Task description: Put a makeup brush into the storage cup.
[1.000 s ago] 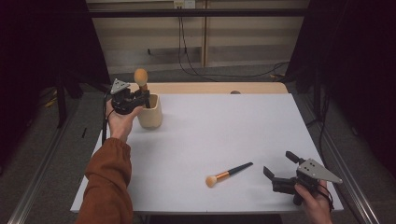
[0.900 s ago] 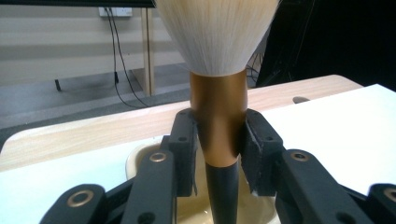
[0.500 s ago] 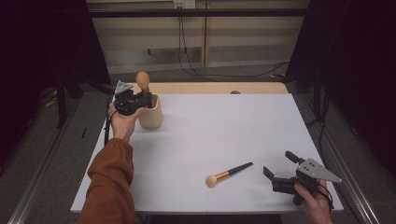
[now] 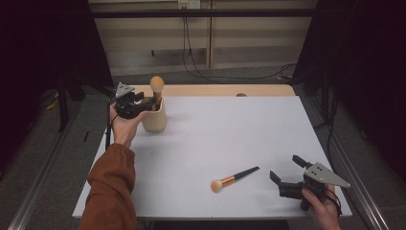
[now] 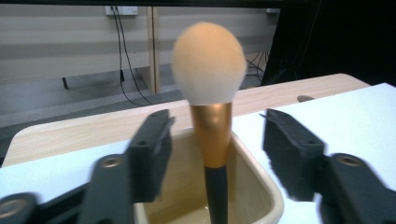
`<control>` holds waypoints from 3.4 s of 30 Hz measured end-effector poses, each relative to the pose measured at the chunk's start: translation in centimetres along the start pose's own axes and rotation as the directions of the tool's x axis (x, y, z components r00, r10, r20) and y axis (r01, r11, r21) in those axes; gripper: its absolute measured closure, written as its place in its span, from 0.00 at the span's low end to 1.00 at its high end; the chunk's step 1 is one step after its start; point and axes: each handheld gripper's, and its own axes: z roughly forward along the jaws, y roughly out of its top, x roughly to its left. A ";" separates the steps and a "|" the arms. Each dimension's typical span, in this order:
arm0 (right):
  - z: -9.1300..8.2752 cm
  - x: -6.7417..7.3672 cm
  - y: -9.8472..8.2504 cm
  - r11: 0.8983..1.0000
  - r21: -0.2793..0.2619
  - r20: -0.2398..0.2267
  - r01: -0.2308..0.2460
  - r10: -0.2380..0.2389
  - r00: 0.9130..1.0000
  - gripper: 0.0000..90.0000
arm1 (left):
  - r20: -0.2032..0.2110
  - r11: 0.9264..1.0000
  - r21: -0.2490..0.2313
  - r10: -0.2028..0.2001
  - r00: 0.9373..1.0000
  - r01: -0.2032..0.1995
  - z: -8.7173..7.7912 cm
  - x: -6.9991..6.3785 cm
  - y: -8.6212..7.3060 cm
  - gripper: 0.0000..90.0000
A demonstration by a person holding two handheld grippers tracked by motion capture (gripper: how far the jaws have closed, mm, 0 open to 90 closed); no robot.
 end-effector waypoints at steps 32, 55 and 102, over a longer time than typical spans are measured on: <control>-0.1 0.0 0.0 1.000 -0.004 0.003 0.007 -0.007 1.000 0.00 | 0.071 0.999 -0.035 0.036 0.997 -0.033 -5.7 -2.6 -1.4 0.03; -0.1 0.1 0.1 1.000 -0.006 0.005 0.005 -0.005 1.000 0.00 | 0.119 0.996 -0.064 0.063 0.991 -0.056 -11.0 -5.4 -4.8 0.03; 0.2 0.5 0.4 1.000 -0.027 -0.005 -0.001 0.001 1.000 0.00 | 0.080 0.995 -0.097 0.038 0.996 -0.031 -15.8 -6.5 -12.3 0.02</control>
